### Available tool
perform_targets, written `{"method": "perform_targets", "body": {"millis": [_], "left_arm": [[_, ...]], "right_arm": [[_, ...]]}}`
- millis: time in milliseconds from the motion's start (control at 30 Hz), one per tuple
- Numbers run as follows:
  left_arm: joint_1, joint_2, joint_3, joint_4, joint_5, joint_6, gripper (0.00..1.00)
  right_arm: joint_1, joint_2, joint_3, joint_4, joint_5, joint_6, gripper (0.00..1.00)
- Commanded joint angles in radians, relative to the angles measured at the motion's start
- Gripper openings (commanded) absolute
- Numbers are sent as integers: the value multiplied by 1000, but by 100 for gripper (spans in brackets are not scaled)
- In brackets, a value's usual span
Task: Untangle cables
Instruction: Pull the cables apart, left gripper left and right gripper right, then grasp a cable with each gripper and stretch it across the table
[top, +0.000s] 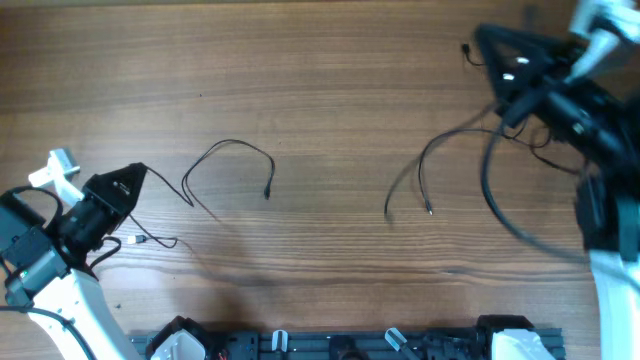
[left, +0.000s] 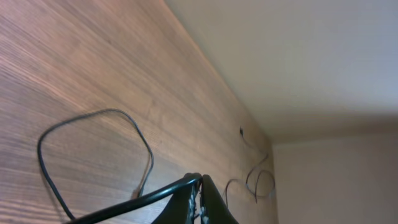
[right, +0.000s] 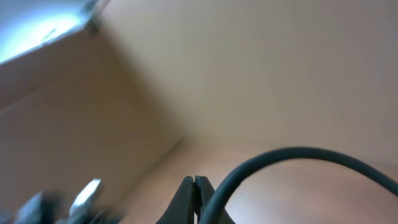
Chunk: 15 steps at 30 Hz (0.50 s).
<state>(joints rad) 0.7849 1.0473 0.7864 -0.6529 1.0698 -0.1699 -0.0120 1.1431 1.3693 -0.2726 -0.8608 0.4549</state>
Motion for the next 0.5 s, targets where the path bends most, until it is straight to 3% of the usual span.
{"method": "perform_targets", "body": {"millis": [0, 67, 200, 333, 433, 467], "left_arm": [[-63, -3, -2, -22, -53, 62, 4], [-100, -3, -2, -25, -83, 62, 4], [-216, -3, -2, -34, -96, 62, 7], [-465, 16, -2, 13, -96, 61, 4], [-748, 89, -2, 138, -97, 62, 8], [-832, 121, -2, 189, -119, 62, 71]], "right_arm": [[-1, 180, -2, -4, -575, -19, 5], [-1, 278, -2, -5, -755, -32, 4], [12, 375, -17, -31, -715, -37, 5], [116, 378, -37, -155, -320, -50, 4], [279, 380, -37, -327, 87, -154, 5], [334, 380, -36, -409, 266, -212, 6]]}}
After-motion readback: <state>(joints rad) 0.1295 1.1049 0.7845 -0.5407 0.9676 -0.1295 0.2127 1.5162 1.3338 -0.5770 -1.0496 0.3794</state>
